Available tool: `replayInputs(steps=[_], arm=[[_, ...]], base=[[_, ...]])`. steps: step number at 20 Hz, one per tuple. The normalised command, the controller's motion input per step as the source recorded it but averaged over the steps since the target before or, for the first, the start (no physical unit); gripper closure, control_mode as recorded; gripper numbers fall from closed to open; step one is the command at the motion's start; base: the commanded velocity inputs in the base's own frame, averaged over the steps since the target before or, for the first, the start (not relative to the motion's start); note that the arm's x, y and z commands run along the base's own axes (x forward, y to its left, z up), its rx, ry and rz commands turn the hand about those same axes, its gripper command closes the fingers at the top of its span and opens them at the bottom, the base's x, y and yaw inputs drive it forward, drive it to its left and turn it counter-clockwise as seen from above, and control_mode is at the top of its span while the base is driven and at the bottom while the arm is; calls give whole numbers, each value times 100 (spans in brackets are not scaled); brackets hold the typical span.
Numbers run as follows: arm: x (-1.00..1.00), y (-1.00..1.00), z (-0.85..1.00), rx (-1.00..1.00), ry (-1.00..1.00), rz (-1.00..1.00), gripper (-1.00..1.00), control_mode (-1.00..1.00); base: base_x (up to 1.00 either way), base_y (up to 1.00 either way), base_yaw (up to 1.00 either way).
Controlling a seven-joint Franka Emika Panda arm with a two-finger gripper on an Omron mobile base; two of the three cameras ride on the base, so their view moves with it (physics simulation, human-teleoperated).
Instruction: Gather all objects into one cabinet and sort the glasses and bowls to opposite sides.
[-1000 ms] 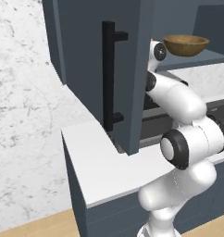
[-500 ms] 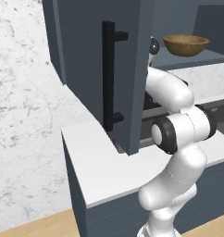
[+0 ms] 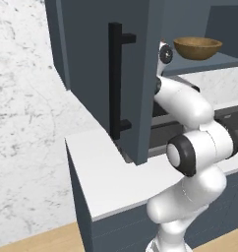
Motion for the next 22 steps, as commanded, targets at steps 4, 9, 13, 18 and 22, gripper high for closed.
replayInputs(steps=[4,9,13,18,22], arm=[[-64,-6,0,0,-5,0,-100,-100],[-67,-33,0,0,-2,0,-100,-100],[-77,-52,9,4,0,-6,-100,-100],[-99,-55,13,9,0,-7,-100,-100],[-100,-53,15,13,0,-5,-100,-100]], base=[[0,0,0],[0,0,0],[0,0,0],[0,0,0],[0,0,0]])
